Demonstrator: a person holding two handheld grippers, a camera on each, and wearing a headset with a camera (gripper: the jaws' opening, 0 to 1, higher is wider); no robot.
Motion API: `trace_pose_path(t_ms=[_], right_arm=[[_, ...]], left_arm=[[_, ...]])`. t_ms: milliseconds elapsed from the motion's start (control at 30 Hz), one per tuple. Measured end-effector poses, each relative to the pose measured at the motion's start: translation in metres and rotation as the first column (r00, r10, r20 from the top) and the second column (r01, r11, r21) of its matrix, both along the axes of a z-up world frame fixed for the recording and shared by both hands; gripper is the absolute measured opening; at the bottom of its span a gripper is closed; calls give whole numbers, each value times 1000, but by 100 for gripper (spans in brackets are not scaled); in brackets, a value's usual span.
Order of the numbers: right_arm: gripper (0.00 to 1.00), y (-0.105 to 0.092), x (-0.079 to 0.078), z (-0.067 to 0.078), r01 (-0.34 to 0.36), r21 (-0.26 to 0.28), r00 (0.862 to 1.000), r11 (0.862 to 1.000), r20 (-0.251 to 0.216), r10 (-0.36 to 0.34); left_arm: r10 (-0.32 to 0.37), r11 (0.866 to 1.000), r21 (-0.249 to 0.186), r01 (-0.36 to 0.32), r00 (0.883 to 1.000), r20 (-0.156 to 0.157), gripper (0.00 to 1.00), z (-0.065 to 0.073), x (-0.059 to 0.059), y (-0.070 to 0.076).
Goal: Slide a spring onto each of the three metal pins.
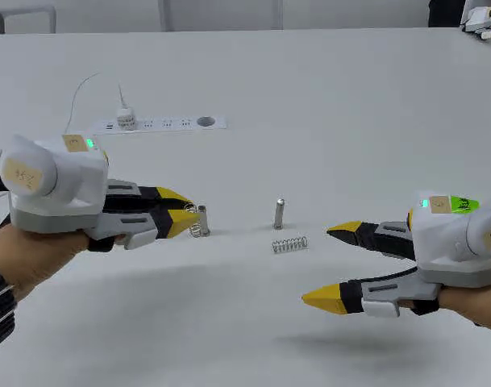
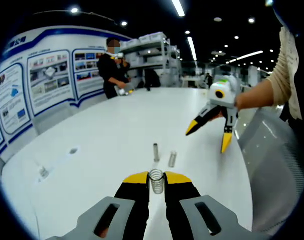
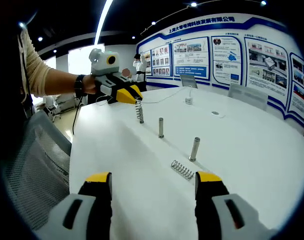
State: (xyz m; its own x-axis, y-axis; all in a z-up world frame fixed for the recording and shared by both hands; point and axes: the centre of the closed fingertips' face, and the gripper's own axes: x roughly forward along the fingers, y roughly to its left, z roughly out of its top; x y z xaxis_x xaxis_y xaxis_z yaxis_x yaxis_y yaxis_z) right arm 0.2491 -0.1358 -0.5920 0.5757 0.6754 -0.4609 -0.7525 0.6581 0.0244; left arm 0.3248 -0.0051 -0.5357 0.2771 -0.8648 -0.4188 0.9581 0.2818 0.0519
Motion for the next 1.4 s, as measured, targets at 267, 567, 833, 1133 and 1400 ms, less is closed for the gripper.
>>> trace_pose_path(t_ms=[267, 567, 833, 1133, 1400], right_arm=[[69, -5, 0, 0, 16, 3, 1000, 1000, -1, -16], [69, -5, 4, 1, 27, 14, 1000, 1000, 4, -27], [69, -6, 3, 0, 32, 18, 999, 999, 0, -32], [68, -5, 4, -1, 38, 26, 999, 999, -2, -38], [68, -5, 4, 0, 42, 28, 999, 999, -2, -42]], left_arm=[[27, 1000, 12, -27, 1000, 9, 10, 2, 16, 3], [49, 999, 14, -49, 999, 23, 10, 3, 32, -1], [64, 998, 18, -65, 998, 24, 10, -1, 41, -6], [76, 997, 26, -77, 997, 24, 10, -4, 48, -6], [77, 996, 31, -78, 997, 22, 10, -7, 50, -9]])
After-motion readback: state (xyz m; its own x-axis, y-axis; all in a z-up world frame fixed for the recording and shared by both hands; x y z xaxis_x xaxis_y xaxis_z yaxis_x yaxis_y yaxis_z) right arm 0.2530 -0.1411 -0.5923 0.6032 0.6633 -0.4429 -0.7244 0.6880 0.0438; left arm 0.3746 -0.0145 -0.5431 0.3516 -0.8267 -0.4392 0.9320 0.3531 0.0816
